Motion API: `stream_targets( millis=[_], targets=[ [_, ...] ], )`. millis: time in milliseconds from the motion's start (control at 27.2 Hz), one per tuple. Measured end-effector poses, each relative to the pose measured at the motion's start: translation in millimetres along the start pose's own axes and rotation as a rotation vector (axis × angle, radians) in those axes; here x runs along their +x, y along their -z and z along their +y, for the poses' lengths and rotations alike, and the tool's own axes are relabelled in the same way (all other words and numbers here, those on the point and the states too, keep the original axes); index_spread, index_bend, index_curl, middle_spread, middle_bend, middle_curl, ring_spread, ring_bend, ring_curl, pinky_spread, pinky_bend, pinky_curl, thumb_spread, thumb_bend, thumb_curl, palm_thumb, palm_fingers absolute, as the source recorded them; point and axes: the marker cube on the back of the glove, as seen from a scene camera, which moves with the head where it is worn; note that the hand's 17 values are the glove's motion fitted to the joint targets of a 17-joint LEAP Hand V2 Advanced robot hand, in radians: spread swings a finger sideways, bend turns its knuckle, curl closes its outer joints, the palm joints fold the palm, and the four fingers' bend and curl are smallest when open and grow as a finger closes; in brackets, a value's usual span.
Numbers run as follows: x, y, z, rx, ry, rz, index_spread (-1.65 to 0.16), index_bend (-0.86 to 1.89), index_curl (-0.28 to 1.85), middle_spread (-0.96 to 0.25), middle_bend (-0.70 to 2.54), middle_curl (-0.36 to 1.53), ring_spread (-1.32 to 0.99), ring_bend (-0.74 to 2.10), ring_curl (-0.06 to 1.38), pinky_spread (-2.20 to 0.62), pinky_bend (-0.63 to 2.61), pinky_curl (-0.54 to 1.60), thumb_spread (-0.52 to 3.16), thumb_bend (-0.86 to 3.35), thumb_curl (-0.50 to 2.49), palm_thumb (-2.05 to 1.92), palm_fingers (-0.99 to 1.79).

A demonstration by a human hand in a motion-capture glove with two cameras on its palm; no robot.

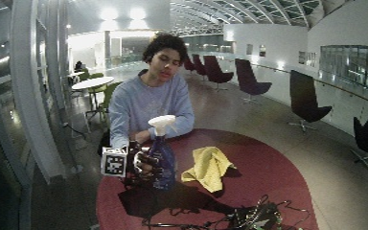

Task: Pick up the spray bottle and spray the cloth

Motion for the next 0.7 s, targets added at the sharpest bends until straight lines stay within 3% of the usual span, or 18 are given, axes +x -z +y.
stream_targets(
  millis=[258,442,699],
  targets=[
    [-7,-10,-3,0.053,0.069,0.085,-0.30,0.04,0.15,-0.07,0.27,0.41,-0.07,0.56,0.39,0.11,0.41,0.39,0.93,0.06,0.40,0.89,0.95],
    [-22,-8,-5,-0.071,0.049,0.145,-0.29,0.07,0.16,-0.07,0.27,0.42,-0.08,0.57,0.40,0.08,0.41,0.39,0.90,0.04,0.43,0.93,0.99],
    [-49,5,-16,-0.348,0.073,0.412,-0.29,0.07,0.16,-0.08,0.27,0.42,-0.08,0.57,0.40,0.05,0.40,0.39,0.85,-0.01,0.46,0.95,1.01]
  ],
)
